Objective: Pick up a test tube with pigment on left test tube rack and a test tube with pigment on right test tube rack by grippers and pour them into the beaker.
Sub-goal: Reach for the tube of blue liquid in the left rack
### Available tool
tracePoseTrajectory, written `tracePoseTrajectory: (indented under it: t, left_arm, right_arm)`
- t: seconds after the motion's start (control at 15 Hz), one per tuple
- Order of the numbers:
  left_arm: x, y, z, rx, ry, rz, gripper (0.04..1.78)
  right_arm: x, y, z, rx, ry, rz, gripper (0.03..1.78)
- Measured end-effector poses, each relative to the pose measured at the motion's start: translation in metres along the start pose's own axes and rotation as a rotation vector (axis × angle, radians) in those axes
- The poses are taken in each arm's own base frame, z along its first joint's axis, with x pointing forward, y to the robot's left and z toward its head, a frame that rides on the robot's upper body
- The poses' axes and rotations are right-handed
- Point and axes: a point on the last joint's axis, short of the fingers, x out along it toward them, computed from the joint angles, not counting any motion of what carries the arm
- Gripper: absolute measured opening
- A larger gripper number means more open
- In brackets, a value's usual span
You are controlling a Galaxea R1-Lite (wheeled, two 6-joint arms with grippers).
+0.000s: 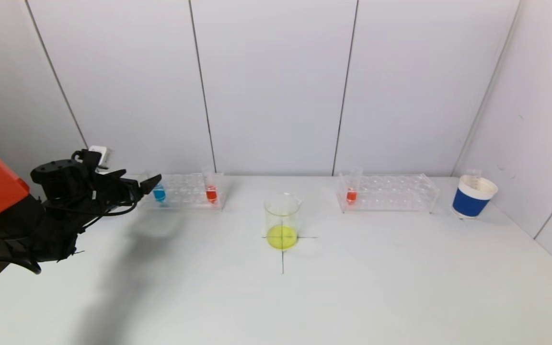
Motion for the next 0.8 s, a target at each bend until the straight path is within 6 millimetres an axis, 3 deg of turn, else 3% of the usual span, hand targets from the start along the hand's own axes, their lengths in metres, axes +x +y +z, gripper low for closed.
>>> tracePoseTrajectory:
  t: [0.8]
  left_arm:
    - [0.022, -0.003, -0.012, 0.001, 0.002, 0.017, 1.76]
  right_arm:
    - [0.0, 0.0, 0.0, 0.0, 0.0, 0.0, 1.76]
